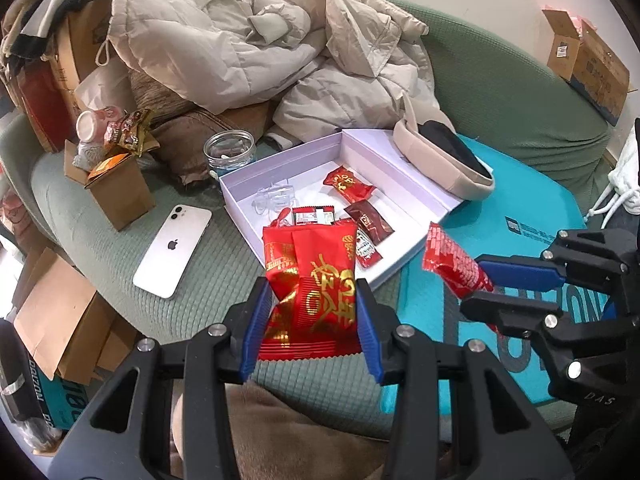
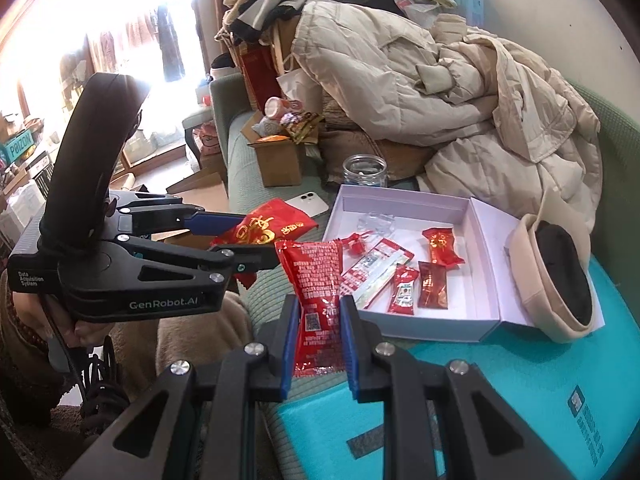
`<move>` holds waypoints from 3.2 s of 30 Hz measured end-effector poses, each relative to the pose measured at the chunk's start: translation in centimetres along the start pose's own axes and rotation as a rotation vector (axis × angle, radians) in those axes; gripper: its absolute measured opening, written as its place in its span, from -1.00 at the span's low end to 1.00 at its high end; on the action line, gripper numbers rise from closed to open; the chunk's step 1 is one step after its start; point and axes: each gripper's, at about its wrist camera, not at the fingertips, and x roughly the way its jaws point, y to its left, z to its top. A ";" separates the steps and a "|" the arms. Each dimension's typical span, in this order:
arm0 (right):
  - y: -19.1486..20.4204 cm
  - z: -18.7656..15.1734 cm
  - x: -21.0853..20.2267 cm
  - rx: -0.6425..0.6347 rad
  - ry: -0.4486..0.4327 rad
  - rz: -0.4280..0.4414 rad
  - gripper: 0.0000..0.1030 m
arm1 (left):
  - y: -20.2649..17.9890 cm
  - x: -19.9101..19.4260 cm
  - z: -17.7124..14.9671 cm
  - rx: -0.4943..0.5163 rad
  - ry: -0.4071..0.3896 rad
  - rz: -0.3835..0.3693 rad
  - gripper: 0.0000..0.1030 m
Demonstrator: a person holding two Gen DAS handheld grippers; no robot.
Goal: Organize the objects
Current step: 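Lift the candy packet with the left tool while the right tool carries the sachet toward the box, then lower the candy packet into the box with the left tool while the right tool lowers the sachet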
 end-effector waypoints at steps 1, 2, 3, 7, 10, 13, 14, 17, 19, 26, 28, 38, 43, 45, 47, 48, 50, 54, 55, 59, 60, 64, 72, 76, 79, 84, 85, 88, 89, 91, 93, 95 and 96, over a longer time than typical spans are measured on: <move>-0.3 0.2 0.2 0.002 0.001 0.000 -0.61 | 0.0 0.5 0.3 0.002 0.007 0.006 -0.23; -0.6 0.3 0.4 0.005 0.001 0.000 -0.61 | 0.0 0.9 0.6 0.005 0.012 0.017 -0.23; -1.0 0.5 0.8 0.008 0.003 0.001 -0.61 | 0.0 1.2 0.9 0.007 0.015 0.027 -0.23; -2.4 1.0 1.9 0.021 0.012 0.004 -0.61 | 0.0 2.9 2.0 0.011 0.037 0.024 -0.23; -3.6 1.2 2.7 0.035 0.022 0.003 -0.61 | -0.1 4.2 2.8 0.014 0.057 0.019 -0.23; -4.7 1.5 3.5 0.049 0.031 0.004 -0.61 | -0.3 5.2 3.2 0.019 0.072 0.015 -0.23; -5.0 1.7 3.8 0.050 0.034 0.002 -0.61 | -0.4 5.6 3.4 0.021 0.078 0.012 -0.23; -5.8 1.9 4.6 0.057 0.043 0.002 -0.61 | -0.4 7.0 4.0 0.026 0.099 0.008 -0.23; -6.4 2.1 5.2 0.061 0.051 0.003 -0.61 | -0.4 7.7 4.3 0.027 0.110 0.003 -0.23; -8.4 2.7 7.4 0.077 0.068 0.005 -0.61 | 0.3 10.5 5.5 0.026 0.140 -0.009 -0.23; -8.9 2.9 7.9 0.082 0.071 0.005 -0.61 | 0.4 11.2 5.8 0.027 0.145 -0.012 -0.23; -10.6 3.4 10.3 0.106 0.094 -0.010 -0.61 | 1.1 14.4 6.6 0.018 0.168 -0.029 -0.23; -11.1 3.5 11.3 0.120 0.108 -0.013 -0.61 | 1.3 15.4 6.4 0.012 0.183 -0.029 -0.23; -11.2 3.5 11.6 0.123 0.114 -0.013 -0.61 | 1.4 15.8 6.4 0.014 0.185 -0.027 -0.23; -11.3 3.5 12.0 0.129 0.120 -0.013 -0.61 | 1.5 16.1 6.4 0.014 0.186 -0.033 -0.22; -11.4 3.5 12.2 0.133 0.122 -0.014 -0.61 | 1.5 16.3 6.4 0.012 0.186 -0.038 -0.22; -11.6 3.5 12.5 0.141 0.125 -0.016 -0.61 | 1.5 16.5 6.4 0.012 0.185 -0.037 -0.22; -11.9 3.4 12.9 0.154 0.131 -0.025 -0.61 | 1.5 17.0 6.4 0.006 0.186 -0.045 -0.22; -12.1 3.4 13.1 0.157 0.133 -0.029 -0.61 | 1.4 17.3 6.5 0.002 0.187 -0.050 -0.22; -12.7 3.4 13.4 0.166 0.133 -0.049 -0.61 | 0.7 18.0 7.1 0.028 0.166 -0.065 -0.22; -12.9 3.4 13.5 0.173 0.134 -0.054 -0.61 | 0.5 18.2 7.2 0.042 0.160 -0.060 -0.22; -13.5 3.6 13.9 0.189 0.124 -0.074 -0.61 | 0.0 18.6 7.7 0.082 0.143 -0.071 -0.22; -14.1 3.3 15.5 0.209 0.154 -0.088 -0.60 | -0.4 19.7 7.2 0.126 0.156 -0.078 -0.22; -14.2 3.1 16.2 0.203 0.171 -0.090 -0.60 | 0.0 20.0 7.0 0.118 0.158 -0.076 -0.22; -14.2 3.1 16.7 0.204 0.181 -0.100 -0.60 | 0.7 20.6 7.2 0.103 0.164 -0.066 -0.22; -14.0 3.2 17.3 0.198 0.197 -0.109 -0.60 | 1.0 21.4 7.5 0.082 0.169 -0.088 -0.22; -14.0 3.2 17.4 0.198 0.200 -0.115 -0.60 | 1.0 21.4 7.5 0.085 0.169 -0.086 -0.22; -14.1 3.1 17.7 0.197 0.210 -0.134 -0.59 | 0.8 21.5 7.5 0.106 0.163 -0.071 -0.22; -14.2 3.0 17.9 0.202 0.214 -0.136 -0.59 | 0.9 21.5 7.5 0.101 0.164 -0.076 -0.22; -14.4 2.7 18.4 0.212 0.235 -0.148 -0.59 | 0.8 21.6 7.5 0.096 0.163 -0.079 -0.20; -14.5 2.4 18.7 0.215 0.240 -0.150 -0.57 | 0.8 21.7 7.5 0.095 0.165 -0.073 -0.20; -14.6 2.3 18.7 0.225 0.238 -0.150 -0.57 | 0.6 21.8 7.4 0.103 0.167 -0.067 -0.19; -14.6 2.3 18.6 0.229 0.237 -0.151 -0.55 | 0.4 21.9 7.4 0.109 0.169 -0.062 -0.17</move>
